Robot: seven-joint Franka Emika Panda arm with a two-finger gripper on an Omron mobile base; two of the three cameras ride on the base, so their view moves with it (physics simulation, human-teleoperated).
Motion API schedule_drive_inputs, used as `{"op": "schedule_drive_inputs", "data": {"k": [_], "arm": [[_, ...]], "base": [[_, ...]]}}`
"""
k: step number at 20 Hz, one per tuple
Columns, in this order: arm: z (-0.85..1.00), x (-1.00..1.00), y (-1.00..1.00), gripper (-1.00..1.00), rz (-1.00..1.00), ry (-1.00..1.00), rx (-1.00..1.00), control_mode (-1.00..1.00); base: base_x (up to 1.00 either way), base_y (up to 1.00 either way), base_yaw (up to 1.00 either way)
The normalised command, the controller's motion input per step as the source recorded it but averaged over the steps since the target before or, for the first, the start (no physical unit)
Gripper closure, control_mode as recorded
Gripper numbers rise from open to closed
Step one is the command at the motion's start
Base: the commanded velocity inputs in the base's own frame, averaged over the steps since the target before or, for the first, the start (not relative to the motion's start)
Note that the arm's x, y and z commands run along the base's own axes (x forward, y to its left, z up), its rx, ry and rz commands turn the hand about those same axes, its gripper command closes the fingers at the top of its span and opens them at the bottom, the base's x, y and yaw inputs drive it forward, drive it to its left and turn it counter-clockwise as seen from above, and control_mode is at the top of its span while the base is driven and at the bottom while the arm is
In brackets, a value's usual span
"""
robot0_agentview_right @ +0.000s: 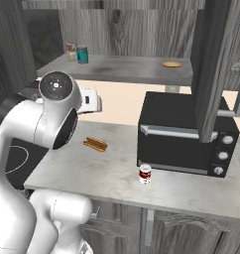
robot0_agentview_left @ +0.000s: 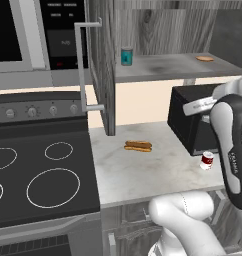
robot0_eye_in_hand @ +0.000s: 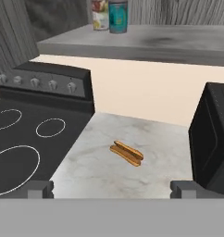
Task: Pick the cans from the counter and place them in their designated side in the cabinet.
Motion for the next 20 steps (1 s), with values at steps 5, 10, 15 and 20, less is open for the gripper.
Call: {"op": "schedule_drive_inputs", "data": {"k": [5, 10, 15, 20], "arm": [[-0.11, -0.07, -0.16, -1.0, -0.15, 0.15, -0.04, -1.0], [-0.12, -0.05, -0.14, -1.0, -0.17, 0.23, -0.05, -1.0], [-0.14, -0.14, -0.14, -1.0, -0.11, 0.12, -0.03, -1.0], [-0.1, -0.18, -0.17, -1.0, -0.01, 0.0, 0.0, -1.0]], "base": [[0.0, 0.0, 0.0], [0.0, 0.0, 0.0], [0.0, 0.0, 0.0], [0.0, 0.0, 0.0]]}}
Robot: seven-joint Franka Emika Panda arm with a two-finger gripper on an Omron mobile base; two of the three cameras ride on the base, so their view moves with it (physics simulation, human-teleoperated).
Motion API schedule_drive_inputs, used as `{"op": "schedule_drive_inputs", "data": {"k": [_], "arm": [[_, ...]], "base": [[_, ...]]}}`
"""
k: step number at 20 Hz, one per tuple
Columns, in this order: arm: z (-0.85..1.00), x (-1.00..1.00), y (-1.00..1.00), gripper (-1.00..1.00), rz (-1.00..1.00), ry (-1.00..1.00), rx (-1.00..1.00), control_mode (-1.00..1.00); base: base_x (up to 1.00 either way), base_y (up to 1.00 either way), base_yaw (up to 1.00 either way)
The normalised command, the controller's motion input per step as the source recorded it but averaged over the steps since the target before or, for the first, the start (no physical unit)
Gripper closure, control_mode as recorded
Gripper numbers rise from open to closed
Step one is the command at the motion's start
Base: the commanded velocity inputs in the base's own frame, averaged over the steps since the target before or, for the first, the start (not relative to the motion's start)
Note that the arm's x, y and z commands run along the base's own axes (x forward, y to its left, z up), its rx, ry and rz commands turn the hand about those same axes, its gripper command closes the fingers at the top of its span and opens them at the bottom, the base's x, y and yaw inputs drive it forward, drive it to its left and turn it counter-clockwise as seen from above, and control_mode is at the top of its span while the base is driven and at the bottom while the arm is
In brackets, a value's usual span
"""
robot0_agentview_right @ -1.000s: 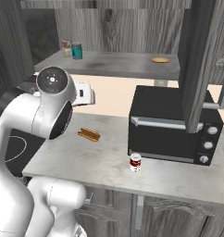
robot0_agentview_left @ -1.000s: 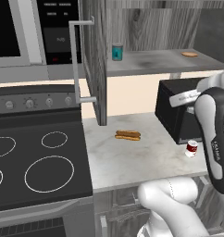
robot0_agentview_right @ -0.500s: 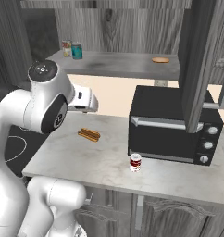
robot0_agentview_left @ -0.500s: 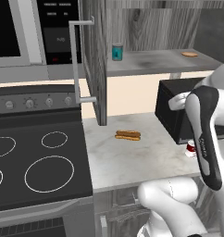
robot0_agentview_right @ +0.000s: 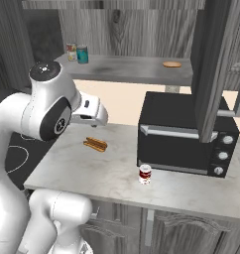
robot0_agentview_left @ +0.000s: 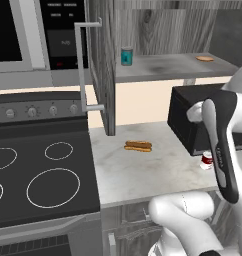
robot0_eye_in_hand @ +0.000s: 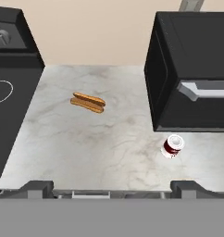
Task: Pick the cans from the counter and place them in their designated side in the cabinet.
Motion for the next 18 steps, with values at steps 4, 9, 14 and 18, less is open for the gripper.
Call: {"op": "schedule_drive_inputs", "data": {"k": [4, 9, 14, 18], "arm": [[-0.12, -0.24, -0.28, -1.0, 0.0, 0.0, 0.0, -1.0], [-0.11, -0.25, -0.19, -1.0, 0.0, 0.0, 0.0, -1.0], [-0.11, -0.19, -0.2, -1.0, 0.0, -0.01, 0.0, -1.0], [-0.07, 0.0, -0.09, -1.0, 0.0, 0.01, 0.0, -1.0]], "base": [[0.0, 0.0, 0.0], [0.0, 0.0, 0.0], [0.0, 0.0, 0.0], [0.0, 0.0, 0.0]]}}
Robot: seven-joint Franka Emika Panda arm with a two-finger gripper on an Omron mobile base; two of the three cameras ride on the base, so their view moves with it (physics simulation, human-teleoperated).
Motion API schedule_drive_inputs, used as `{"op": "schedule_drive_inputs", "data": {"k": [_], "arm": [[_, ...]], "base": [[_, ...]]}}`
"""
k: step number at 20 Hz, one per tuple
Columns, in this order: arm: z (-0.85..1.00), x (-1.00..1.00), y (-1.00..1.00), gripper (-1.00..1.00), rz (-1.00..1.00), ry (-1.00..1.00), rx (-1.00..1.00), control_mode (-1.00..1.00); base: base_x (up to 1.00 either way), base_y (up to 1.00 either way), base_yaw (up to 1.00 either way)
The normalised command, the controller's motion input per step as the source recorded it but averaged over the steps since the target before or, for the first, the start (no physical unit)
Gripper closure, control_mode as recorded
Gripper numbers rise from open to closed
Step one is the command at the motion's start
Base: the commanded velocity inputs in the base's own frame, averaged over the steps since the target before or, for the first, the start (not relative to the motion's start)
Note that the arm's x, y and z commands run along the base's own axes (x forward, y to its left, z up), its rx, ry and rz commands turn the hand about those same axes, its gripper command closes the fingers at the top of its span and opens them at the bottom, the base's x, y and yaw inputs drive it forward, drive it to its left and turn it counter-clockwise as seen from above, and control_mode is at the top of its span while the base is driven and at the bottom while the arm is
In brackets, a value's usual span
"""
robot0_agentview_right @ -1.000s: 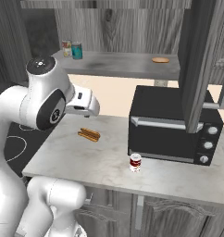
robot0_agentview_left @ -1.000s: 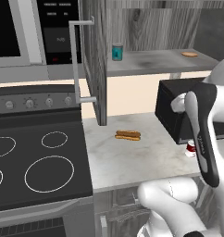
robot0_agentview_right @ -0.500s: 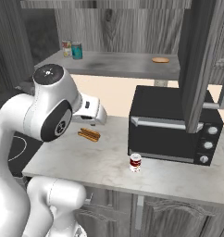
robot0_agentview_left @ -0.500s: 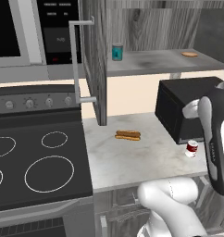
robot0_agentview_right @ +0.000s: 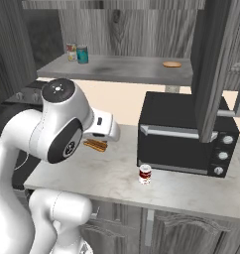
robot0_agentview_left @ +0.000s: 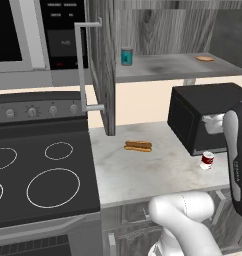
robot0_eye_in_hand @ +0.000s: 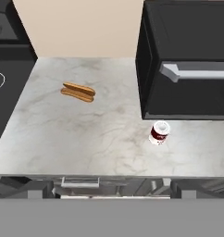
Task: Pick the cans from the counter and place them in their designated side in the cabinet.
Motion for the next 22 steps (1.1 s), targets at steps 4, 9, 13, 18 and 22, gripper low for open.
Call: {"op": "schedule_drive_inputs", "data": {"k": [4, 9, 13, 18, 22], "arm": [[-0.14, 0.0, -0.13, -1.0, 0.0, 0.0, 0.0, -1.0], [-0.15, 0.0, -0.11, -1.0, 0.0, 0.0, 0.0, -1.0], [-0.15, -0.07, -0.18, -1.0, 0.0, -0.02, 0.0, -1.0], [-0.13, -0.05, -0.18, -1.0, 0.0, -0.02, 0.0, -1.0], [-0.11, -0.08, -0.21, -1.0, 0.0, -0.01, 0.0, -1.0]], "base": [[0.0, 0.0, 0.0], [0.0, 0.0, 0.0], [0.0, 0.0, 0.0], [0.0, 0.0, 0.0], [0.0, 0.0, 0.0]]}}
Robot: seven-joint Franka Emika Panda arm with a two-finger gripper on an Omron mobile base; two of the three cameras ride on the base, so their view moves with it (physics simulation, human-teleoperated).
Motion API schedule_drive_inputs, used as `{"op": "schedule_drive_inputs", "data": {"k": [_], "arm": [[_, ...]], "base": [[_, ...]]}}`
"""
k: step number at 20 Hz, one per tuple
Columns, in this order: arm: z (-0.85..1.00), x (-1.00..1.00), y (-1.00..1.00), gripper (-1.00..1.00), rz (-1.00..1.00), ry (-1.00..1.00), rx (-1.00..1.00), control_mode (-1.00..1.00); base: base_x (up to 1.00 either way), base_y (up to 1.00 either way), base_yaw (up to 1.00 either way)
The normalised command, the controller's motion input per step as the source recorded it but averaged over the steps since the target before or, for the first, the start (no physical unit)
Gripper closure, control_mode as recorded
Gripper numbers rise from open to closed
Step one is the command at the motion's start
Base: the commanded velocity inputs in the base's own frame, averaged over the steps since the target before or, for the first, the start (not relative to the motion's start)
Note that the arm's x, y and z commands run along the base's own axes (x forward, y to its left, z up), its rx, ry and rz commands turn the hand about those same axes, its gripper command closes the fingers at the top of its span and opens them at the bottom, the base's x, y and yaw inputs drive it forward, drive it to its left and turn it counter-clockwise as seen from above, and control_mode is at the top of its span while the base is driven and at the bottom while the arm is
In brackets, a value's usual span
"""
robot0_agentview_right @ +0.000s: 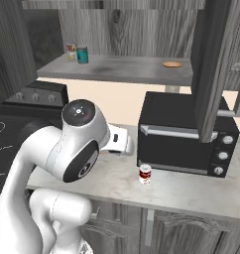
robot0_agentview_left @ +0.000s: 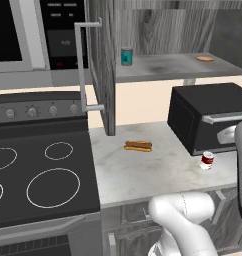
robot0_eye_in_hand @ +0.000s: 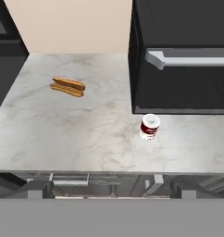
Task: Pick the cans from the counter and place them in their designated side in the cabinet.
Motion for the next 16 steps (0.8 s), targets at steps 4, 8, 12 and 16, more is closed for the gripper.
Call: {"op": "schedule_drive_inputs", "data": {"k": [4, 8, 12, 16], "arm": [[-0.08, -0.02, -0.17, -1.0, 0.01, 0.0, 0.0, -1.0], [-0.08, 0.0, -0.18, -1.0, 0.03, 0.0, 0.0, -1.0], [-0.1, 0.0, -0.12, -1.0, 0.03, 0.0, 0.0, -1.0], [-0.14, 0.0, -0.09, -1.0, 0.02, 0.0, -0.01, -1.0]], "base": [[0.0, 0.0, 0.0], [0.0, 0.0, 0.0], [0.0, 0.0, 0.0], [0.0, 0.0, 0.0]]}}
